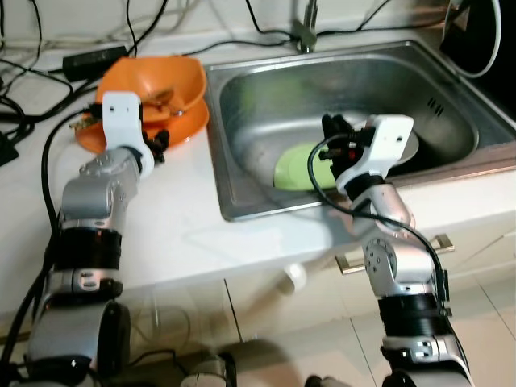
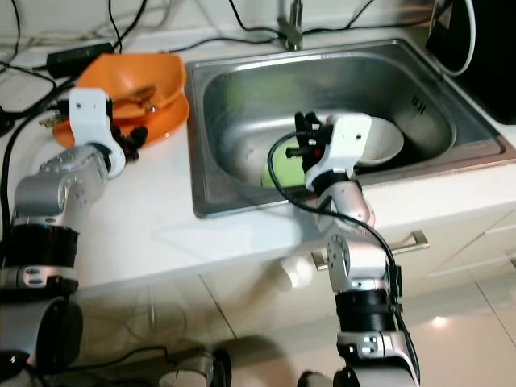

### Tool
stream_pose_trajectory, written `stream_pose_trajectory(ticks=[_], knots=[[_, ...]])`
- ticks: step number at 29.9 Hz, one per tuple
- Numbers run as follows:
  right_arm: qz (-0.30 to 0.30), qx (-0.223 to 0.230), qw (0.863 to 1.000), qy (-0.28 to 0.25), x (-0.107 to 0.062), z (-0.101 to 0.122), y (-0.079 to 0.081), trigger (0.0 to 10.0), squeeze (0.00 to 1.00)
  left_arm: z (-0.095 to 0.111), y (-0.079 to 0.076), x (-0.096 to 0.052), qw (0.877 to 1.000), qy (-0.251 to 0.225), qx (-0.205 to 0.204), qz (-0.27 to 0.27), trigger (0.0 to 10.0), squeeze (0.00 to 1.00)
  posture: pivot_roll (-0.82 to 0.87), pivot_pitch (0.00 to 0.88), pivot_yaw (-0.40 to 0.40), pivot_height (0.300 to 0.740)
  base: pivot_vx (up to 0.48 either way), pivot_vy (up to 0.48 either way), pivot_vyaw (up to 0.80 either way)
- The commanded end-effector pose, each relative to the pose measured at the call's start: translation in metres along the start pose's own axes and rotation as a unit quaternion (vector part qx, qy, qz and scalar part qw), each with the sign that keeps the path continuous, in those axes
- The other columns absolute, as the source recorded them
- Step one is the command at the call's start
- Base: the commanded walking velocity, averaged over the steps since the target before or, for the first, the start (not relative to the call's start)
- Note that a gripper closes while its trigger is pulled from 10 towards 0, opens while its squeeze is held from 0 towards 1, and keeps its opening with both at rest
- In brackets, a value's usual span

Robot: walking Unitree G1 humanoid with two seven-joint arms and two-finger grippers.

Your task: Kitchen organization

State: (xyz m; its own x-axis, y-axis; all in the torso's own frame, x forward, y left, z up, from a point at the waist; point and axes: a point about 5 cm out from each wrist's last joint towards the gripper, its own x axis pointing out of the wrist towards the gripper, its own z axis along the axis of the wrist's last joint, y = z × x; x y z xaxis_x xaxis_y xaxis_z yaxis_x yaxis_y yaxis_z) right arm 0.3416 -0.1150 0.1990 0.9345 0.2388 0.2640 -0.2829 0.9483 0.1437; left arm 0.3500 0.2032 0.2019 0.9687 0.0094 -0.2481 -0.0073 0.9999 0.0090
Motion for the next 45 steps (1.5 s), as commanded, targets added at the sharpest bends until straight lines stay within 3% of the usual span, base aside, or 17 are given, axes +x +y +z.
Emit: stream_pose_trajectory(ticks=[1, 3, 6, 7, 8, 10, 12, 18, 23, 33, 38, 45], knots=[[0.009, 0.004, 1.000, -0.009, 0.004, 0.003, 0.004, 10.0, 0.00, -0.030, -0.003, -0.002, 0.997, 0.079, -0.001, -0.002, 10.0, 0.00, 0.17, 0.107, 0.027, 0.740, 0.000, 0.000, 0.00], [0.011, 0.005, 1.000, -0.009, 0.005, 0.003, 0.004, 10.0, 0.00, -0.028, -0.004, -0.016, 0.997, 0.076, 0.000, -0.002, 10.0, 0.00, 0.18, 0.111, 0.024, 0.740, 0.000, 0.000, 0.00], [0.012, 0.005, 1.000, -0.009, 0.006, 0.003, 0.004, 10.0, 0.00, -0.027, -0.005, -0.023, 0.997, 0.075, 0.001, -0.002, 10.0, 0.00, 0.18, 0.111, 0.022, 0.740, 0.000, 0.000, 0.00], [0.013, 0.006, 1.000, -0.008, 0.006, 0.003, 0.004, 10.0, 0.00, -0.025, -0.006, -0.033, 0.997, 0.072, 0.005, -0.001, 10.0, 0.00, 0.20, 0.116, 0.018, 0.740, 0.000, 0.000, 0.00], [0.016, 0.007, 1.000, -0.005, 0.008, 0.001, 0.004, 10.0, 0.00, -0.025, -0.009, -0.053, 0.997, 0.071, 0.011, -0.001, 10.0, 0.00, 0.22, 0.124, -0.001, 0.740, 0.000, 0.000, 0.00], [0.017, 0.008, 1.000, -0.004, 0.009, 0.000, 0.004, 10.0, 0.00, -0.025, -0.010, -0.059, 0.997, 0.072, 0.013, -0.002, 10.0, 0.00, 0.22, 0.124, -0.001, 0.740, 0.000, 0.000, 0.00], [0.024, 0.009, 1.000, -0.002, 0.012, -0.001, 0.004, 10.0, 0.00, -0.028, -0.017, -0.076, 0.996, 0.079, 0.027, -0.020, 10.0, 0.00, 0.25, 0.134, -0.026, 0.740, 0.000, 0.000, 0.00], [0.040, 0.009, 0.999, 0.001, 0.019, -0.001, 0.008, 10.0, 0.00, -0.027, -0.023, -0.097, 0.995, 0.081, 0.054, -0.034, 10.0, 0.00, 0.28, 0.150, -0.054, 0.740, 0.000, 0.000, 0.00], [0.057, 0.011, 0.998, 0.003, 0.025, -0.001, 0.013, 10.0, 0.00, -0.028, -0.027, -0.122, 0.992, 0.093, 0.077, -0.042, 10.0, 0.00, 0.33, 0.177, -0.085, 0.740, 0.000, 0.000, 0.00], [0.067, 0.016, 0.998, 0.005, 0.030, -0.003, 0.015, 10.0, 0.00, -0.016, -0.023, -0.136, 0.992, 0.065, 0.100, -0.032, 10.0, 0.00, 0.34, 0.185, -0.098, 0.740, 0.000, 0.000, 0.00], [0.063, 0.017, 0.998, 0.004, 0.030, -0.004, 0.014, 10.0, 0.00, 0.008, -0.003, -0.137, 0.992, 0.031, 0.119, 0.004, 10.0, 0.00, 0.35, 0.182, -0.091, 0.740, 0.000, 0.000, 0.00], [0.063, 0.020, 0.998, 0.002, 0.033, -0.005, 0.016, 10.0, 0.00, 0.015, 0.004, -0.135, 0.992, 0.025, 0.119, 0.012, 10.0, 0.00, 0.36, 0.173, -0.087, 0.740, 0.000, 0.000, 0.00]])
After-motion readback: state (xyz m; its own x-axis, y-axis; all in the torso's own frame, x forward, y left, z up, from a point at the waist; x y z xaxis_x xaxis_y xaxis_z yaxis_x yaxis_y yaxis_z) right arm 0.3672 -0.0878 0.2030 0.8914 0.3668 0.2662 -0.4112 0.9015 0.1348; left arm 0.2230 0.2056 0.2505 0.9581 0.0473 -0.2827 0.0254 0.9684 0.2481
